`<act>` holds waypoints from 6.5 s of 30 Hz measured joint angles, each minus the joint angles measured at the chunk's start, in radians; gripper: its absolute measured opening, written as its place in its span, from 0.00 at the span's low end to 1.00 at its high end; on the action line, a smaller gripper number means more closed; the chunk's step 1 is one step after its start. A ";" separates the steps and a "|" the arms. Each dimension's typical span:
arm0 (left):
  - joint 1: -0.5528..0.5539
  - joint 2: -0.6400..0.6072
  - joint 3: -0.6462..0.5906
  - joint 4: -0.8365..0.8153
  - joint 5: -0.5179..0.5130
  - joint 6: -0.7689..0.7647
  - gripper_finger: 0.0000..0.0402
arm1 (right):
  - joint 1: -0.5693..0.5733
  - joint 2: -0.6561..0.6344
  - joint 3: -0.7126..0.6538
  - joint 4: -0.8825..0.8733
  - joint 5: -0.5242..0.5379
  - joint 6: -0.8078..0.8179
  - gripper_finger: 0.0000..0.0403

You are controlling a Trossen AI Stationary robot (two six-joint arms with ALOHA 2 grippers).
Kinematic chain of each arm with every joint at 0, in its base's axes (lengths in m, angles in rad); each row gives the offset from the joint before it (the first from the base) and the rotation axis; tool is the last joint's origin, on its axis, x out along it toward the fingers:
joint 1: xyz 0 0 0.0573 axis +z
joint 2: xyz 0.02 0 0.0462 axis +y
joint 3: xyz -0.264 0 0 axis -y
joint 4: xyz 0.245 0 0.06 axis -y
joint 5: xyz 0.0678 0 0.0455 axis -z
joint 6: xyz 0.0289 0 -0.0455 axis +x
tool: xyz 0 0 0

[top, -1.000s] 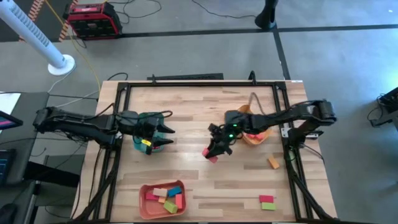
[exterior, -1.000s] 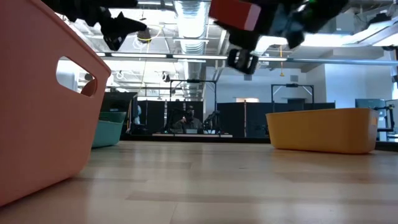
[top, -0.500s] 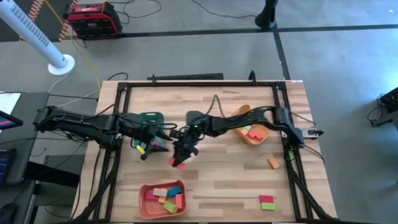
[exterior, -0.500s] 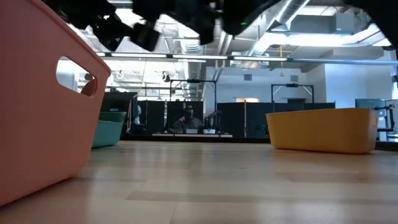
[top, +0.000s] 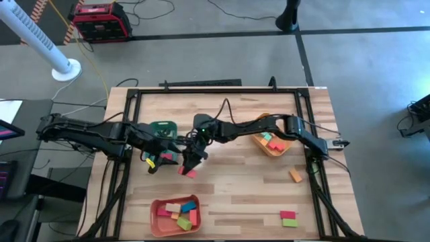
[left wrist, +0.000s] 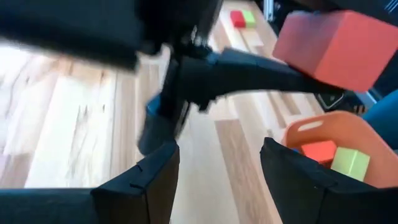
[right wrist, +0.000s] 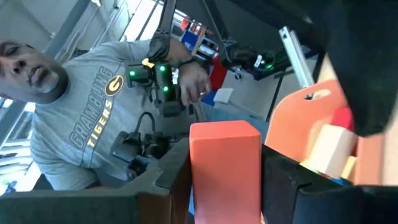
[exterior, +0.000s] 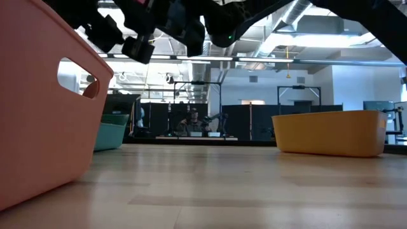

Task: Sort blocks by size
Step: Put the thick orange rectangular block into the orange bin, then put the thin yellow rectangular block into the green bin

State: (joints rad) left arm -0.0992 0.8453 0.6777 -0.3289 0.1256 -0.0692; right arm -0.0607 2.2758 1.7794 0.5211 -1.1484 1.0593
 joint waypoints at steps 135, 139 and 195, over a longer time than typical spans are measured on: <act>-0.654 0.347 0.019 0.206 -0.105 -0.469 0.43 | 0.273 -0.146 -0.013 -1.540 0.674 -0.994 0.68; -0.654 0.341 0.019 0.166 -0.105 -0.457 0.44 | 0.304 -0.224 -0.114 -1.502 0.781 -0.906 0.68; -0.471 0.242 0.019 0.277 -0.389 -0.661 0.44 | 1.079 -0.921 -1.193 -1.461 1.368 1.052 0.68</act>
State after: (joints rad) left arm -0.5701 1.0874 0.6964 -0.0517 -0.2634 -0.7298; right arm 1.0181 1.3548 0.5860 -0.9397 0.2199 2.1116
